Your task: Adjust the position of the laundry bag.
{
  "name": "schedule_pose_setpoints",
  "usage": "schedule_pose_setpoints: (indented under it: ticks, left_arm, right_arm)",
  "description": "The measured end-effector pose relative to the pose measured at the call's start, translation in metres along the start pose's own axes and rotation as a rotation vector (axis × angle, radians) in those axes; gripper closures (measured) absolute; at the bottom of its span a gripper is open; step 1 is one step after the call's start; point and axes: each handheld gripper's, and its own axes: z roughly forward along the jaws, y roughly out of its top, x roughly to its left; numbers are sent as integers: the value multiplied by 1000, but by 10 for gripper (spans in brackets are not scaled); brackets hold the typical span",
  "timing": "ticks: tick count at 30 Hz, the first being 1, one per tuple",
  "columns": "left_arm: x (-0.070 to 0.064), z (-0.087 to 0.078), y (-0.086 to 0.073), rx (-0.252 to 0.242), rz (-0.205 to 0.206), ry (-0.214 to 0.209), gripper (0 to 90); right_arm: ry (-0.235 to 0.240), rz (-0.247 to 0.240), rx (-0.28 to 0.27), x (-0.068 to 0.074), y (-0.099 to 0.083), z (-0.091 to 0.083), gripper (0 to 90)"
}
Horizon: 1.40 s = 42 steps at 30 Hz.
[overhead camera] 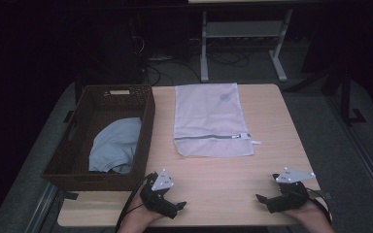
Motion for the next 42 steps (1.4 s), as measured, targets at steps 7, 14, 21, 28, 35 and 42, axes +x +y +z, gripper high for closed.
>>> schedule_pose_setpoints:
  ticks: [7,14,21,28,35,42]
  left_arm:
    - [-2,-1,0,8,6,1,21]
    - [-1,-2,1,-3,5,7,22]
    - [0,-1,1,3,-9,4,22]
    - [1,0,2,6,-7,-6,22]
    - [2,1,2,-5,-7,-14,22]
    - [5,4,5,-9,4,-22,22]
  right_arm:
    - [-10,-5,-40,2,2,-6,21]
    - [-6,-17,-70,4,6,-10,21]
    - [-9,-26,-89,2,12,-11,21]
    - [-19,-26,-122,-3,19,-11,21]
    - [-15,-10,-146,-6,21,-9,21]
    - [-30,26,-166,-12,23,-8,21]
